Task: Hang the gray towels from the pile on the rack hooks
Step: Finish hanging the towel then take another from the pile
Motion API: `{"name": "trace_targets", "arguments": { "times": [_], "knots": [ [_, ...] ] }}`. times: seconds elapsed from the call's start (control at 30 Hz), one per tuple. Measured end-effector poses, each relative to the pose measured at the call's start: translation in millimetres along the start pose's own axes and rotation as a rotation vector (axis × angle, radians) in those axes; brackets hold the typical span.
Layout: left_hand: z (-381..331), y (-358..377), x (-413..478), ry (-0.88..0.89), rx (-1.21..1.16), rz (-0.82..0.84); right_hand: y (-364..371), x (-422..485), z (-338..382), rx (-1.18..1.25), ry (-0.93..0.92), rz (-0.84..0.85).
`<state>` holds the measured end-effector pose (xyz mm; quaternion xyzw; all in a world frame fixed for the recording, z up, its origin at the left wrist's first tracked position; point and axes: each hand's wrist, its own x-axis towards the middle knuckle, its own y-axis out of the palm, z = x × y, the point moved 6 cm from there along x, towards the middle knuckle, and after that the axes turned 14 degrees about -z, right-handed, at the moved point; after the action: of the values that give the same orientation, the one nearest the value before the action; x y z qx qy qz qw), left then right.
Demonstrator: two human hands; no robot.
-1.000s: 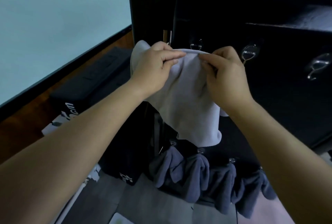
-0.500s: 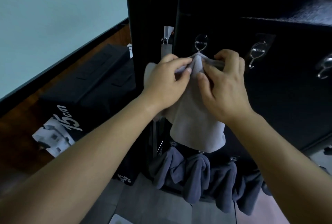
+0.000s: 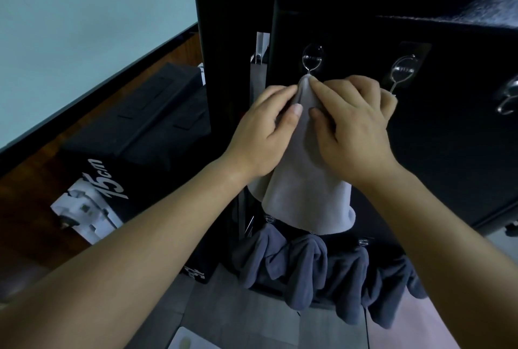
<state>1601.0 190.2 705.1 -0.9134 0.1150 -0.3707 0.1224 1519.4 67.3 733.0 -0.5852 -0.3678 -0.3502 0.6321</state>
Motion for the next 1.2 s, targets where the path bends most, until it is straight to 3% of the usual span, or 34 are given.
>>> {"name": "trace_targets", "arguments": {
  "times": [0.23,0.37,0.53,0.77,0.97,1.03,1.1,1.2],
  "knots": [
    [4.9,3.8,0.5,-0.159,-0.281,-0.055,11.0,-6.4,-5.7,0.179,0.113,0.073],
    [4.6,3.7,-2.0,-0.216,-0.329,-0.085,14.8,-10.5,-4.2,0.223,0.166,0.057],
    [2.9,6.6,-6.3,-0.2,-0.304,-0.073,19.3,-11.9,-4.0,0.522,0.325,0.148],
    [6.1,14.2,-10.1,-0.262,-0.352,-0.057,18.0,-15.0,0.6,0.477,0.334,0.087],
    [9.1,3.5,-7.2,-0.274,-0.237,-0.013,13.0,-20.4,-6.7,0.428,0.305,0.175],
    [5.5,-6.5,-7.6,-0.192,-0.015,-0.049,4.9,-31.7,-12.4,0.377,0.299,0.153],
    [-14.7,-16.6,-8.9,0.019,0.154,-0.15,-5.2,-48.4,-20.4,0.34,0.332,0.117],
    [-52.0,-7.5,-15.1,0.245,0.06,-0.127,-17.2,-79.8,-37.6,0.248,0.373,0.133]
  ]
}}
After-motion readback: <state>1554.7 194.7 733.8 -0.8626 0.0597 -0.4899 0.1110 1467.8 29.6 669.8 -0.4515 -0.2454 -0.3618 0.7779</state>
